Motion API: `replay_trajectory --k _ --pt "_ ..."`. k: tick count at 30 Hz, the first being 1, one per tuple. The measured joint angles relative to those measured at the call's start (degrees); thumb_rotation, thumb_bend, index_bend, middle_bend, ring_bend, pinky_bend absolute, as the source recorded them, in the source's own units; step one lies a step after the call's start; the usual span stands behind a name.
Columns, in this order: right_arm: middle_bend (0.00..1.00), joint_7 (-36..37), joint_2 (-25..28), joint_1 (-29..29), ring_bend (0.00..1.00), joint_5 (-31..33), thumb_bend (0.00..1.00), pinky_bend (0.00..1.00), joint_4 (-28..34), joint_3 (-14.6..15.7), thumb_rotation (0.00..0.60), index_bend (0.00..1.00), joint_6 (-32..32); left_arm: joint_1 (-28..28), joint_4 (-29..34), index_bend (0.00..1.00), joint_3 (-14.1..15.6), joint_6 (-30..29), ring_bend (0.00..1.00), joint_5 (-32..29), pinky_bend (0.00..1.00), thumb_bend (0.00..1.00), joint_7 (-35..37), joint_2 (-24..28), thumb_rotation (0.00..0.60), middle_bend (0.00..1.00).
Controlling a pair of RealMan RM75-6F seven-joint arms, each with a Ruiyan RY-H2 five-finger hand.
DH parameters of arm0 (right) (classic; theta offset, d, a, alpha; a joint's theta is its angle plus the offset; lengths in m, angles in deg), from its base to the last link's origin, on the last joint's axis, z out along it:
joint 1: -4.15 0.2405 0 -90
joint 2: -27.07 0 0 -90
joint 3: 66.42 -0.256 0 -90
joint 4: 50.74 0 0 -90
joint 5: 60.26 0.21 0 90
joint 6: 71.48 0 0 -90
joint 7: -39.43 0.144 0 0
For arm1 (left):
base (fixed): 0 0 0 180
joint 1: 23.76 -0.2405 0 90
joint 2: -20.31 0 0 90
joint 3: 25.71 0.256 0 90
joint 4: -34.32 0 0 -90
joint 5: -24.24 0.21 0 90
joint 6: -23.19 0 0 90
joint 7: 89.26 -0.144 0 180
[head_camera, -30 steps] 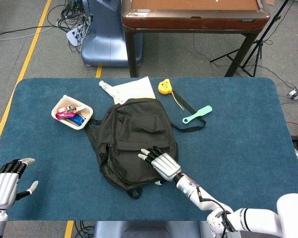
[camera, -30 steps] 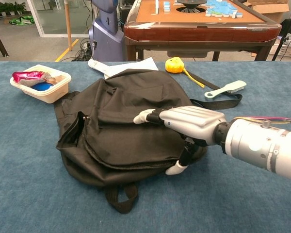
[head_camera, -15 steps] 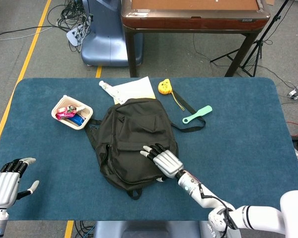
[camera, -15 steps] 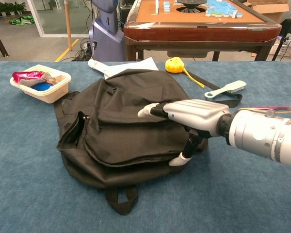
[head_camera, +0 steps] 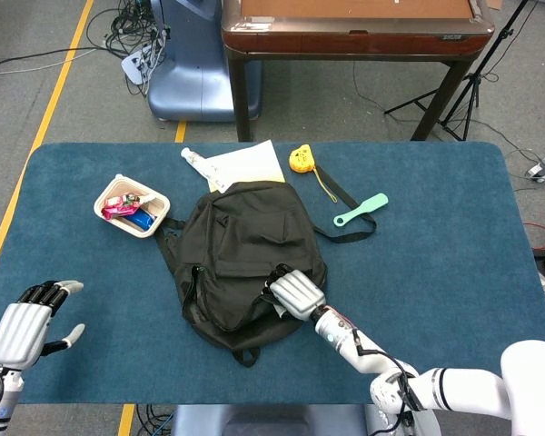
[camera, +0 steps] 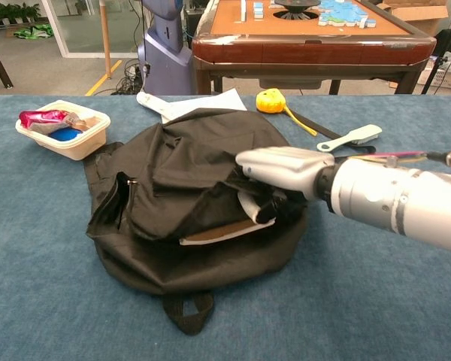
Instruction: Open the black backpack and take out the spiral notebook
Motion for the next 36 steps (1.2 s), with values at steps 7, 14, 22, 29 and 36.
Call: replay_trajectory --k 7,14,22,29,36 --pt "0.5 6.2 -3.0 0.0 0.29 0.4 0.92 0.23 -1.6 -4.4 0.6 0.63 -4.1 5.0 -1.1 0.36 -0.9 1.2 0.35 6.5 0.32 0.22 5.9 0.3 0.6 0.34" --pt "0.47 8.8 -4.7 -0.1 0.29 5.2 0.91 0.23 -2.2 -8.2 0.6 0.63 -6.7 10.9 -7.0 0.44 -1.1 -0.7 0.46 15.7 0.46 0.22 14.7 -2.9 0.6 0.48" --pt "0.43 11.7 -6.6 0.5 0.29 13.7 0.91 0.23 -2.6 -13.4 0.6 0.63 -8.4 18.8 -15.3 0.47 -0.5 -3.2 0.49 23.9 0.52 0.22 22.4 -10.2 0.6 0.53" --pt "0.39 15.0 -8.7 1.7 0.29 17.9 0.91 0.23 -3.5 -18.0 0.6 0.62 -10.2 25.5 -21.7 0.47 0.4 0.3 0.49 26.0 0.52 0.22 24.9 -15.8 0.6 0.53" --pt "0.39 15.6 -9.4 3.6 0.29 22.9 0.91 0.23 -3.2 -20.8 0.6 0.61 -10.3 30.3 -31.5 0.44 0.8 3.3 0.47 26.0 0.48 0.22 26.4 -21.8 0.6 0.49"
